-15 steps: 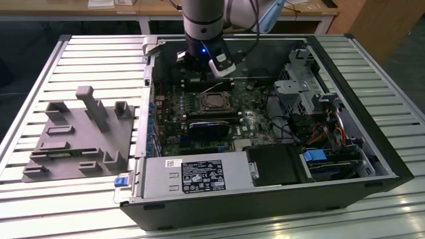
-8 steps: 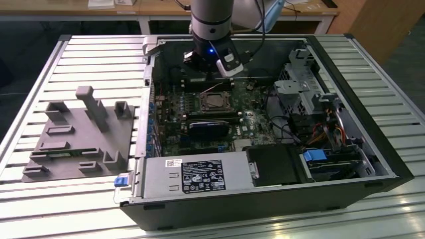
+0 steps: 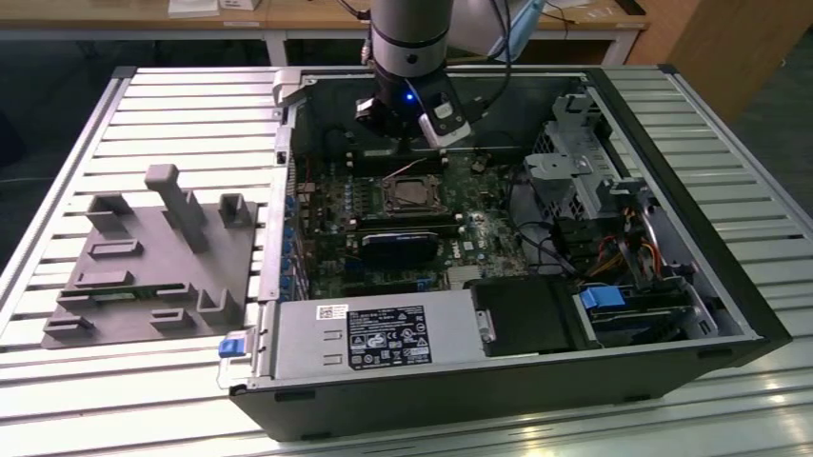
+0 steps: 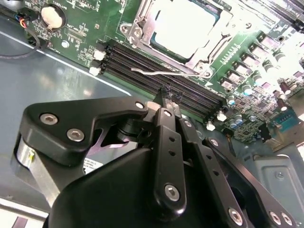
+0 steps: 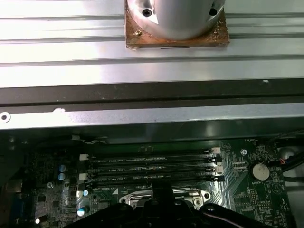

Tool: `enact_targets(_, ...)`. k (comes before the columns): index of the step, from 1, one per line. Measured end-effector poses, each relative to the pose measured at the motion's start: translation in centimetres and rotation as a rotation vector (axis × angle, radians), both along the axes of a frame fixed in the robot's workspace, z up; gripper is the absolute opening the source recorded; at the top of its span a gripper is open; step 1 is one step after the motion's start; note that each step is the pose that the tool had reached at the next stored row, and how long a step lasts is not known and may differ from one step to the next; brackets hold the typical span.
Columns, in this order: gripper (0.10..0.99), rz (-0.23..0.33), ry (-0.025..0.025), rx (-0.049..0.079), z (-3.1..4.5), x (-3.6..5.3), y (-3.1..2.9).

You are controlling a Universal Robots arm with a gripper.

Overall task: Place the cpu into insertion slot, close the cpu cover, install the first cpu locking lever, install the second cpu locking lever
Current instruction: 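Install the first cpu locking lever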

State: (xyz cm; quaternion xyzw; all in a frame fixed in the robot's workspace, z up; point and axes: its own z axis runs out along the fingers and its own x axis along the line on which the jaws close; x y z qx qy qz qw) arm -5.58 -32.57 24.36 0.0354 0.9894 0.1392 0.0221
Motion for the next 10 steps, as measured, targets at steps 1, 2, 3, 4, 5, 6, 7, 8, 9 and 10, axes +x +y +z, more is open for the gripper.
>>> enact_targets(1,0.102,0.0,-0.0001,0.0,-0.01,0.0,0.0)
enact_targets(2,0.102,0.0,-0.0004,0.0,-0.02,0.0,0.0)
enact_targets(3,0.102,0.0,-0.0014,0.0,-0.04,0.0,0.0)
enact_targets(4,0.102,0.0,-0.0038,0.0,-0.09,0.0,0.0)
enact_targets(5,0.102,0.0,-0.0081,0.0,-0.15,0.0,0.0)
enact_targets(6,0.102,0.0,-0.0141,0.0,-0.21,0.0,0.0)
enact_targets(7,0.102,0.0,-0.0213,0.0,-0.26,-0.01,0.0)
enact_targets(8,0.102,0.0,-0.0291,0.0,-0.31,-0.01,0.0)
enact_targets(9,0.102,0.0,-0.0381,0.0,-0.36,-0.01,0.0)
enact_targets(10,0.102,0.0,-0.0467,-0.001,-0.4,-0.01,0.0)
